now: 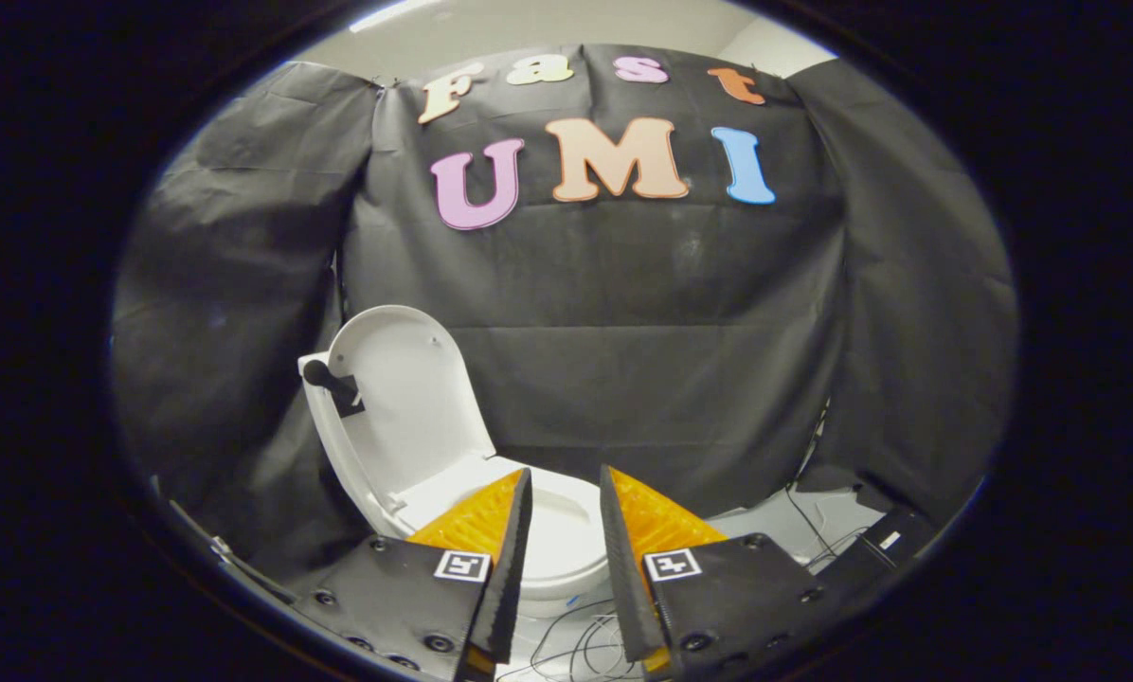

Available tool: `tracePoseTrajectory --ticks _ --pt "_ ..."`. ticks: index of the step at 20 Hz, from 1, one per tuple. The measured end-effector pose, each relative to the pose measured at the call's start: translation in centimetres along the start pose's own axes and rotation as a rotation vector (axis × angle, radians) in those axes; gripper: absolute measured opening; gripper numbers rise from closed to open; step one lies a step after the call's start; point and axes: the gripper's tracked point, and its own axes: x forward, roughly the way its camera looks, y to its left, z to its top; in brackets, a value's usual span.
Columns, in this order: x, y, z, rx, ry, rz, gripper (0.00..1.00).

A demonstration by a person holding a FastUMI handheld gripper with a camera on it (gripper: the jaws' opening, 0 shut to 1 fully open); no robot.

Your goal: Open the toilet lid.

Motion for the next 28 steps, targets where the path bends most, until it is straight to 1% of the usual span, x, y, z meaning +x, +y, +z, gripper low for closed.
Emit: tracePoseTrajectory --ticks 6,10,14,21,28 --pt "-1.1 0.0 1.4 -0.005 -0.083 0.001 0.45" --pt "-1.8 -0.1 1.9 0.008 -0.113 -0.001 0.45" --pt "-2.9 -0.2 2.0 0.009 -0.125 0.0 0.45" --pt "-2.9 -0.3 2.0 0.008 -0.122 -0.003 0.45" --pt "-3.0 -0.3 2.0 0.009 -0.117 -0.003 0.8"
